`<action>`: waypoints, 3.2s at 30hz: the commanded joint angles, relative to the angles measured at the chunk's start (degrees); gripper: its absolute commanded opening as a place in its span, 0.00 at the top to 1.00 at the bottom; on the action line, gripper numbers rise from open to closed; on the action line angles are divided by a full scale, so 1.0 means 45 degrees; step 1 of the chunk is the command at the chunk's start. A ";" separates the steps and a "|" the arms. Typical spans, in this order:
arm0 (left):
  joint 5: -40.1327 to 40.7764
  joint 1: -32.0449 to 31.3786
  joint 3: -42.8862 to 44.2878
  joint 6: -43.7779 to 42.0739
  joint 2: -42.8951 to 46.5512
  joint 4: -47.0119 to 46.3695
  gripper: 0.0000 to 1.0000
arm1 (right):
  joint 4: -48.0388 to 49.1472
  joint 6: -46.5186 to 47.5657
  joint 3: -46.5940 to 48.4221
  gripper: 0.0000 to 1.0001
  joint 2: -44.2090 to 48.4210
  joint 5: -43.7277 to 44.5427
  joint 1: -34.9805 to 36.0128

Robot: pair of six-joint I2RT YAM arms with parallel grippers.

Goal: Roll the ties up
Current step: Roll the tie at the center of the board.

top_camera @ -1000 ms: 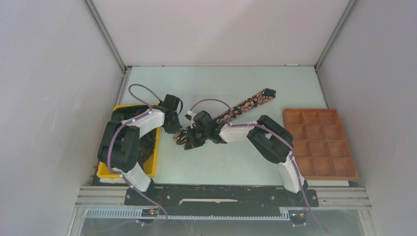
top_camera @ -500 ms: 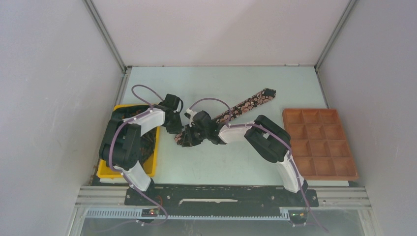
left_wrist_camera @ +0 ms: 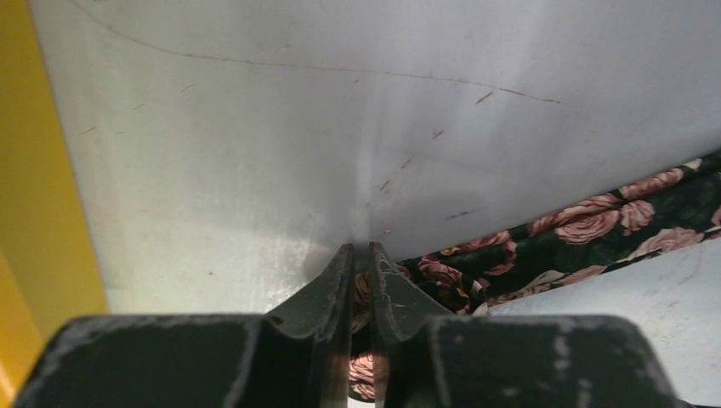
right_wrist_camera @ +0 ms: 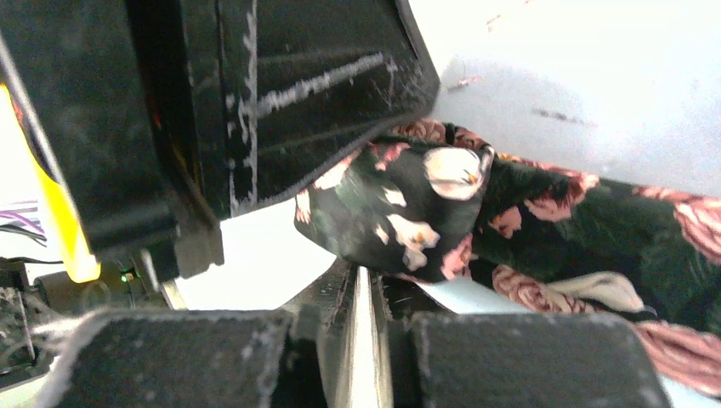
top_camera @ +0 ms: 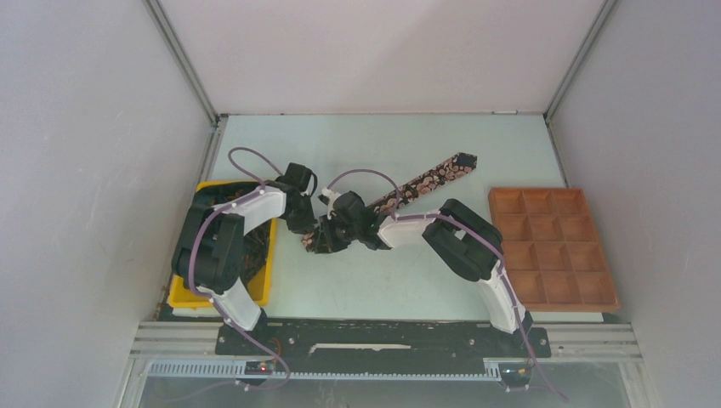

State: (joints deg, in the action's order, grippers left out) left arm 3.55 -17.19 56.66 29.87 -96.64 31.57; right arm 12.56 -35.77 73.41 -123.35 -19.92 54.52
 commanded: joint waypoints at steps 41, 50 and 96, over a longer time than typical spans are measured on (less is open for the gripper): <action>0.1062 0.0182 -0.6489 0.1604 1.0123 -0.2953 0.40 | -0.2342 -0.0074 0.2645 0.88 -0.0032 -0.1295 -0.1357; 0.0706 0.0187 -0.6852 0.1798 1.0164 -0.3515 0.40 | -0.2128 -0.0058 0.2246 0.89 -0.0099 -0.1347 -0.1546; -0.0692 0.0182 -0.8643 0.3498 0.6362 -0.9619 0.51 | -0.1416 -0.0132 0.1288 0.90 -0.0698 -0.1500 -0.2000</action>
State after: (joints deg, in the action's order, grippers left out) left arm 0.80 -16.69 18.20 45.01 -67.09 -8.40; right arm 5.76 -36.67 79.94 -125.49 -27.27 45.71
